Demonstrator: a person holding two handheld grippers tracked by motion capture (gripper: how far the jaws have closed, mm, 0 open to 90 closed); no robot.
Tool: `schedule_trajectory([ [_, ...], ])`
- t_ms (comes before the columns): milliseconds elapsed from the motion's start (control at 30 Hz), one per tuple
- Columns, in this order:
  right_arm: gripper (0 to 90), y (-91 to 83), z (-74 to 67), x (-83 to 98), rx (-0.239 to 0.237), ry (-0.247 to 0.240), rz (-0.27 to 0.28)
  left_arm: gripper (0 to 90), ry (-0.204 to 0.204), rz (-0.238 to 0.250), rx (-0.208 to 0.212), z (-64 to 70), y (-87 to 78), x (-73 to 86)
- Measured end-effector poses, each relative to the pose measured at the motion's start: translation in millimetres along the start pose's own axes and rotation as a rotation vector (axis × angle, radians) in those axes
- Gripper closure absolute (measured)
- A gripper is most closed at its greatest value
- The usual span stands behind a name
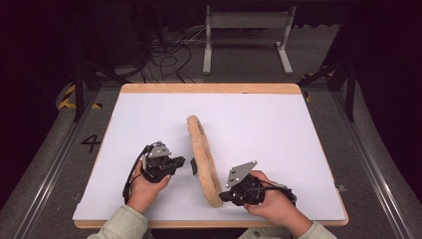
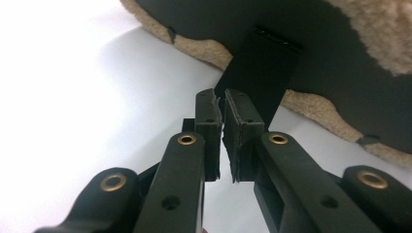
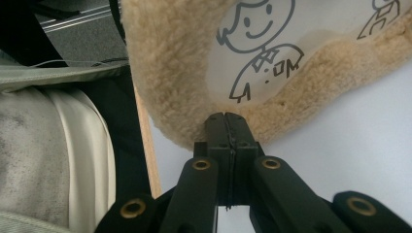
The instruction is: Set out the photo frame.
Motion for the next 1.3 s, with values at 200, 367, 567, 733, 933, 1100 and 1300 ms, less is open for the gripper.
schedule_trajectory([
  [200, 90.0, -16.5, -2.8, 1.8, -0.026, 0.004, 0.006, 84.8, -0.003, 0.003, 0.000, -1.5, -0.1, -0.3],
  [367, 90.0, -30.8, -13.3, -9.2, -0.054, -0.023, 0.042, 84.7, 0.013, 0.000, -0.002, -2.7, 0.1, -0.7],
  [567, 90.0, -31.4, -27.5, -19.5, -0.106, -0.054, 0.077, 84.6, -0.004, 0.002, -0.002, -1.7, 0.2, -0.3],
  [733, 90.0, -20.3, -27.9, -22.0, -0.111, -0.042, 0.074, 84.6, -0.003, -0.003, -0.005, -2.5, 0.2, 0.3],
  [933, 90.0, -13.9, -30.2, -21.8, -0.121, -0.047, 0.063, 84.6, -0.003, -0.003, -0.005, -2.4, 0.3, 0.4],
  [1100, 90.0, -11.5, -27.6, -23.8, -0.117, -0.046, 0.083, 83.9, -0.002, -0.003, -0.015, -2.9, 0.5, 0.4],
  [1300, 90.0, -1.6, -15.5, -34.2, -0.064, -0.059, 0.114, 83.6, -0.016, 0.001, -0.020, -4.1, 0.0, 0.2],
])
Point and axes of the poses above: each handheld gripper's, and its own axes: y roughly forward along the jaws, x roughly out of its underside, z roughly to its right, the point moved 10 cm from there along y, roughly forward along the jaws, and after that the axes turned 7 degrees about -y, right-handed, at the moved point
